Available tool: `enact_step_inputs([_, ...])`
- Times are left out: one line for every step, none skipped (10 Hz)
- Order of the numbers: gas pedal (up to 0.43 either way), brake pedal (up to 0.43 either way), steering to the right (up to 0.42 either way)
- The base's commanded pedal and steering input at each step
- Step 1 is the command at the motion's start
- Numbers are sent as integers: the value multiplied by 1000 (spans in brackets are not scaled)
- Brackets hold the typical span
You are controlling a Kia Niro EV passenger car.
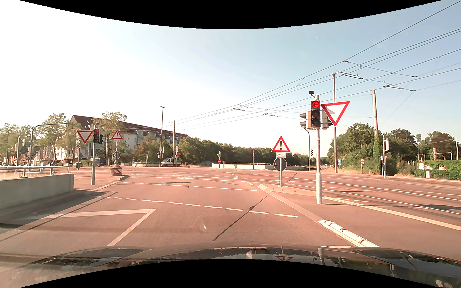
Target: Follow the waypoints while adhering to traffic rules and regulations
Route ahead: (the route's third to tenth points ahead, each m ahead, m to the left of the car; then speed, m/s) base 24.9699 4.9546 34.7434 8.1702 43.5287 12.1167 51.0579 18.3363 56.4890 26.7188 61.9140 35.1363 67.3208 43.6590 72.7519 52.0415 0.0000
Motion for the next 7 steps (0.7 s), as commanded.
enact_step_inputs([0,232,-82])
enact_step_inputs([0,232,-82])
enact_step_inputs([0,232,-82])
enact_step_inputs([0,232,-82])
enact_step_inputs([0,232,-82])
enact_step_inputs([0,232,-82])
enact_step_inputs([0,232,-82])
